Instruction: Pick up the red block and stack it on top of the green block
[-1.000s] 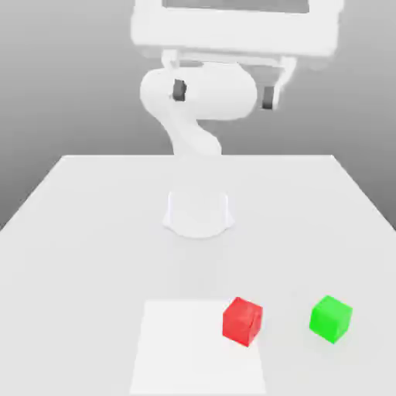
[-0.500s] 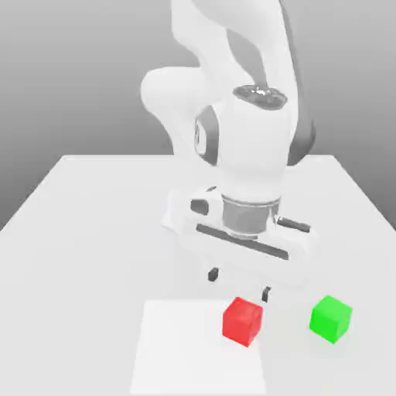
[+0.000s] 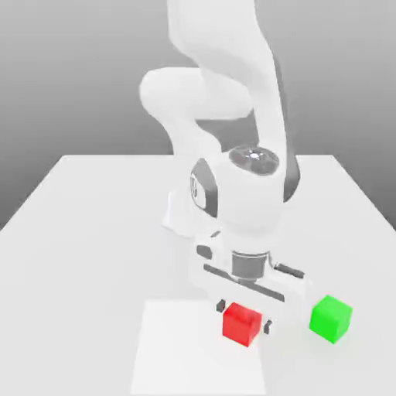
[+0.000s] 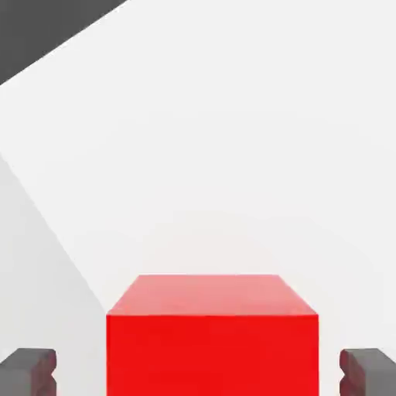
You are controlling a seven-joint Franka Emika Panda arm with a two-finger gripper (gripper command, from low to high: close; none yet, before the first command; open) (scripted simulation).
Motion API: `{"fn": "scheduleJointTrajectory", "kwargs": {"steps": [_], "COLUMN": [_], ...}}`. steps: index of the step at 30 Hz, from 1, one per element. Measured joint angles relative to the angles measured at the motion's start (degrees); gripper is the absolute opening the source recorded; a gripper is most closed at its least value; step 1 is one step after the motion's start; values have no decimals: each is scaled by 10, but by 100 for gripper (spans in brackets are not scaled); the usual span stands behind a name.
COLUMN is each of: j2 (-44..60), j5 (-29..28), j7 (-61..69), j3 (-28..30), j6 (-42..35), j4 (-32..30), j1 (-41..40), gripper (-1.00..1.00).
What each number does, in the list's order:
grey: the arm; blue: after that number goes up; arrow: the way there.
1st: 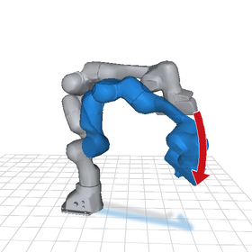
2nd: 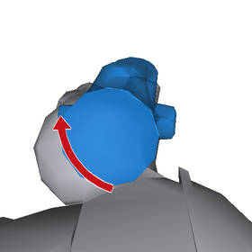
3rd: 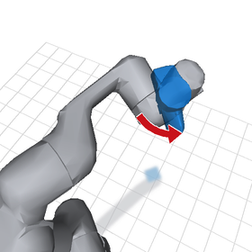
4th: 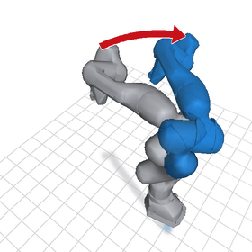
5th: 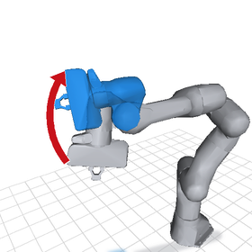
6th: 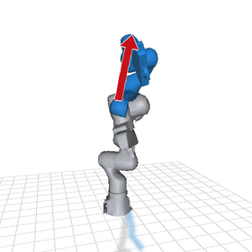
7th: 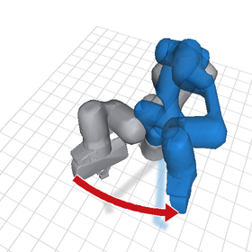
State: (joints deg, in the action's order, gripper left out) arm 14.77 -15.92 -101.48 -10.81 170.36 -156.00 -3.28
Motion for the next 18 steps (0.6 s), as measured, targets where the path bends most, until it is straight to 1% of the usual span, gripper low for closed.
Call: {"fn": "scheduleJointTrajectory", "kwargs": {"steps": [5,12,18], "j2": [3,-69,-125], "j5": [-3,85,141], "j7": [-2,61,103], "j3": [3,-54,-72], "j6": [3,-52,-98], "j4": [0,-8,-21], "j1": [3,-34,-38], "gripper": [-100,-100,-100]}}
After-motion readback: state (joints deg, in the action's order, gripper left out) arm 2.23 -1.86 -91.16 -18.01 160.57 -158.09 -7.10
